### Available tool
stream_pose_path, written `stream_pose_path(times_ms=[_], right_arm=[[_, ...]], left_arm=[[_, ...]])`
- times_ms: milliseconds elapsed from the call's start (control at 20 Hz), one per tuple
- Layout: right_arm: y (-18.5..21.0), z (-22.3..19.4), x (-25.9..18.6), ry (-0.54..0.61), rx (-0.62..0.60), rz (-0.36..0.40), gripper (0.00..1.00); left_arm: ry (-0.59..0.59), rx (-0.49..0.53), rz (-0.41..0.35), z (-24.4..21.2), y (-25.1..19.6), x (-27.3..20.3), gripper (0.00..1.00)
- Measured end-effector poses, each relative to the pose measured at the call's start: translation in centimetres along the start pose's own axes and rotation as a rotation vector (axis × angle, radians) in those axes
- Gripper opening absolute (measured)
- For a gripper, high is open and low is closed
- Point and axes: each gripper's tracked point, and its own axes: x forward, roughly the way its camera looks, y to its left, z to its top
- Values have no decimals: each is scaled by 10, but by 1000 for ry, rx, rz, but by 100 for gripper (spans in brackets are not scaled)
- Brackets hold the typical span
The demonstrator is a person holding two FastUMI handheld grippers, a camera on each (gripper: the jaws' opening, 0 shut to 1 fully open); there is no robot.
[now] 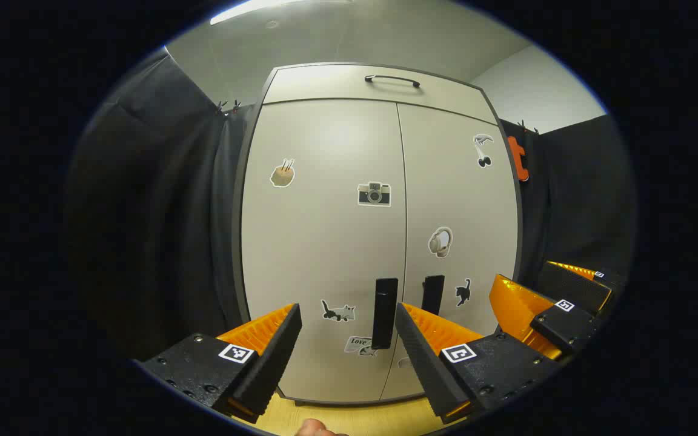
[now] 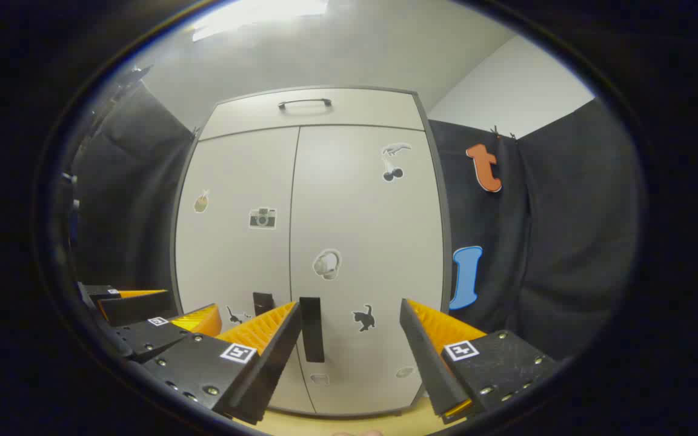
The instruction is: Open the right door of the double-door shoe cabinet with the right hand, and open the left door with the left hand.
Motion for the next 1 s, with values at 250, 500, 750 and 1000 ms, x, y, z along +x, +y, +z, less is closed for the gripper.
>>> stream_pose_path(times_ms=[250,500,750,1000], right_arm=[[-2,-8,4,29,18,-2,97],[-10,-3,4,13,32,-27,96],[-9,-1,3,-1,43,-29,97],[1,-13,7,33,58,5,96]], left_arm=[[3,18,17,-1,5,3,95],[7,25,21,-2,5,4,97],[-9,35,41,2,10,2,97],[-9,33,53,0,14,0,97]])
